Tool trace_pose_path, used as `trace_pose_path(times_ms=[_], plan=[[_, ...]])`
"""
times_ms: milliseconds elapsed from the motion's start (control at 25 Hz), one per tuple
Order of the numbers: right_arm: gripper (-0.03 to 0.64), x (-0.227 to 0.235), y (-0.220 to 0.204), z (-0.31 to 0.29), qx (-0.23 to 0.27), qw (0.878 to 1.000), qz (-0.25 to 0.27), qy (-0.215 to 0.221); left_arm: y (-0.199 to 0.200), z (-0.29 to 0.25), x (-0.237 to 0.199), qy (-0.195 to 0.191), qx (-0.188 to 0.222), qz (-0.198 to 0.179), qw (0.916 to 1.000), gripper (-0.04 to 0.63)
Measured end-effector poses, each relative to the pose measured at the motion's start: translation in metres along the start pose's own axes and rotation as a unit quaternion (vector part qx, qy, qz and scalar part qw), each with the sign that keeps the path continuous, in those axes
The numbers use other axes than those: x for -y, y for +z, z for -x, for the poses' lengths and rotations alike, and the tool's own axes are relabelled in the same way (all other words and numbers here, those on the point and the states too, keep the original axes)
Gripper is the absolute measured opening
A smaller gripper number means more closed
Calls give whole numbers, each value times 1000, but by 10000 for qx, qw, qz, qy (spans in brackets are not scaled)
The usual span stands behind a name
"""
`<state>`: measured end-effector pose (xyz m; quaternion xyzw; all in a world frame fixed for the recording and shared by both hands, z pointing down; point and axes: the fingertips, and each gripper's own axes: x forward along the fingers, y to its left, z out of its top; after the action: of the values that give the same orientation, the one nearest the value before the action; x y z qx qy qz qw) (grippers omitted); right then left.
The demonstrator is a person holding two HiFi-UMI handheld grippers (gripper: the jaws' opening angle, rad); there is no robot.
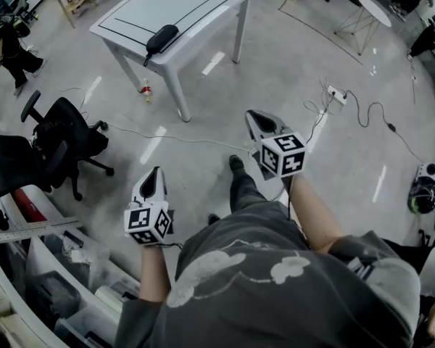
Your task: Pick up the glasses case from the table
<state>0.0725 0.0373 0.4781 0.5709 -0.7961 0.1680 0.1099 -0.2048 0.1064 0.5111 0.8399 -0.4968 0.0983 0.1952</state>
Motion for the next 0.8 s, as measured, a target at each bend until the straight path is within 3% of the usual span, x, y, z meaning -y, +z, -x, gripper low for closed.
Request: trace_pose_path(times_ms=[440, 800], plan=[[0, 70, 46, -104, 19, 9990, -122, 436, 47, -99, 3, 355, 36, -18, 9994, 3], [0, 93, 79, -174, -76, 9935, 59, 1135, 81, -152, -2, 898, 140, 39, 9959, 3]])
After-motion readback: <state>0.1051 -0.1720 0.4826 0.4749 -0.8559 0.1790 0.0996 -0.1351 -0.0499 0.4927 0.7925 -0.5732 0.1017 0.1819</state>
